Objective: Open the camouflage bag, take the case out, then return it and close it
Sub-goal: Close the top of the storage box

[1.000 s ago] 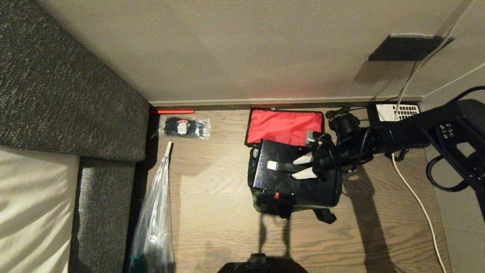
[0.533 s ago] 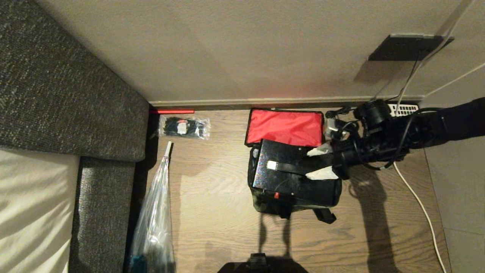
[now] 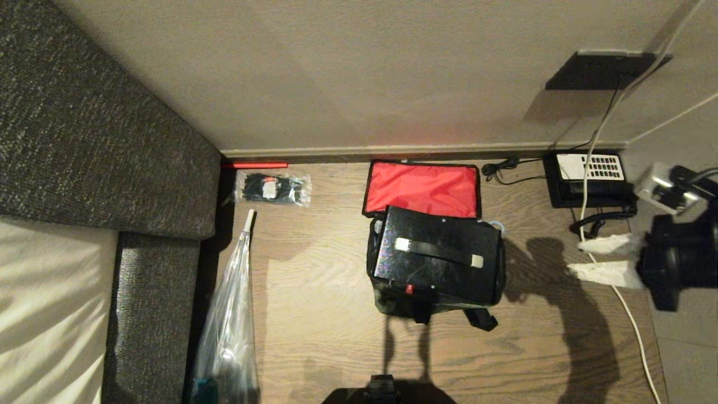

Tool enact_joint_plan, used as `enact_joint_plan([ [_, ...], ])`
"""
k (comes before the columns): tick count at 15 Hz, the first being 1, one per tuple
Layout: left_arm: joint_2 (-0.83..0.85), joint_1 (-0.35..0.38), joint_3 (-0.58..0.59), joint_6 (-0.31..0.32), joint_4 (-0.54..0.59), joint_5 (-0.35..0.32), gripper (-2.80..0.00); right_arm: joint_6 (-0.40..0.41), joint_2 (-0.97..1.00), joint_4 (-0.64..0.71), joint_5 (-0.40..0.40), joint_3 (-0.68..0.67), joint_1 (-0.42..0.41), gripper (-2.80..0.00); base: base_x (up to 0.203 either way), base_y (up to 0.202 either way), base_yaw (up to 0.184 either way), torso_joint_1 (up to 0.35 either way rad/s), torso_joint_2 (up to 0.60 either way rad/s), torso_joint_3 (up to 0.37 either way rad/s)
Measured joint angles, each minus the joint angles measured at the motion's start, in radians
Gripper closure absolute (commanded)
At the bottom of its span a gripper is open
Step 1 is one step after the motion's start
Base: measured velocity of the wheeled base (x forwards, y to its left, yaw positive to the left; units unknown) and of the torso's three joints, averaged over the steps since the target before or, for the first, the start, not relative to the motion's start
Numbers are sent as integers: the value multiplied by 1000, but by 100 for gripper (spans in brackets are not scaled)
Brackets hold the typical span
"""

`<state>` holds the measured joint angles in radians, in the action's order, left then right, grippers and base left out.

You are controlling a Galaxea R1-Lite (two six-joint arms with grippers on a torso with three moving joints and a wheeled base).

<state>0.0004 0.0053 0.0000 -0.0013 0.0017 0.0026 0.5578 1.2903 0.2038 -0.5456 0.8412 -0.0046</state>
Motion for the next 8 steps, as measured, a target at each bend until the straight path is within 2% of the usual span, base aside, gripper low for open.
enact_joint_plan([
  [3,0,0,0,0,0,0,0,-180,-295,47,154,-184,-24,0,0,0,0,0,0,0],
  [8,0,0,0,0,0,0,0,-283,-763,175,381,-455,-12,0,0,0,0,0,0,0],
])
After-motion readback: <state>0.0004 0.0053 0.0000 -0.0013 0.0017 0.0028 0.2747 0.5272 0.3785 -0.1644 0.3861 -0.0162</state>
